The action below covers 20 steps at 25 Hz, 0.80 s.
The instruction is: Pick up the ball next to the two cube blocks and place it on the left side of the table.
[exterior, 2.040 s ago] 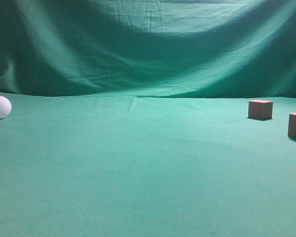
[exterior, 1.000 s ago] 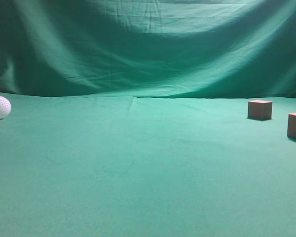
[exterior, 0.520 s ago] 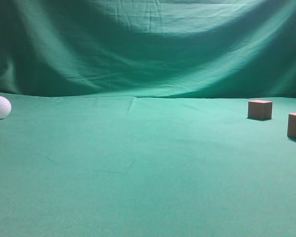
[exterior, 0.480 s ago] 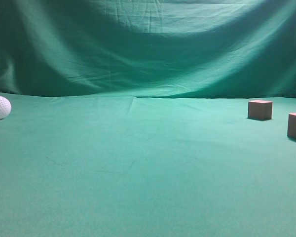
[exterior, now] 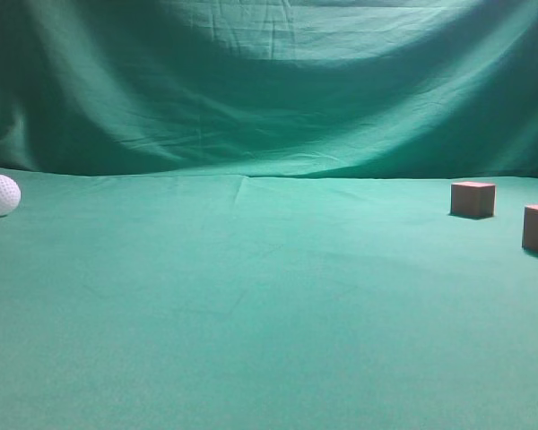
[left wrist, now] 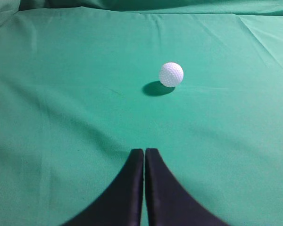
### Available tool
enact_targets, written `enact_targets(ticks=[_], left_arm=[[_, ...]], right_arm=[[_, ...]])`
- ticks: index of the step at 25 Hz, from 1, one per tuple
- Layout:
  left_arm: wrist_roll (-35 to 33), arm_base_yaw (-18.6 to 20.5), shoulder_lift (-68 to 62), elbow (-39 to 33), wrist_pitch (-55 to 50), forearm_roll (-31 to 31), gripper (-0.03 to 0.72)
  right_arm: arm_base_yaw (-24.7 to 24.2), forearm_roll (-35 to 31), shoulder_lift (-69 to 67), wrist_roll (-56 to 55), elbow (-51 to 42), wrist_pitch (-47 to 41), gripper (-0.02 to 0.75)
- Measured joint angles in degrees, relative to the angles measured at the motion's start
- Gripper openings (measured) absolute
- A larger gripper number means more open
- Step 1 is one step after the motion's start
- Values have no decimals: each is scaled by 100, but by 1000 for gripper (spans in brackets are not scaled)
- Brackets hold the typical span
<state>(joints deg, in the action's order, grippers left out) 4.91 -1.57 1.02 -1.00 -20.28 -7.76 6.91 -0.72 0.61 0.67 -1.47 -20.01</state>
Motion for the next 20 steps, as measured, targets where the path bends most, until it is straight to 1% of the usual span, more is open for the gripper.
enact_targets(ticks=[6, 20], left_arm=[[0, 0, 0, 0, 0, 0, 0], [0, 0, 0, 0, 0, 0, 0]], right_arm=[[0, -22, 0, -99, -9, -225, 0], [0, -43, 0, -99, -9, -225, 0]])
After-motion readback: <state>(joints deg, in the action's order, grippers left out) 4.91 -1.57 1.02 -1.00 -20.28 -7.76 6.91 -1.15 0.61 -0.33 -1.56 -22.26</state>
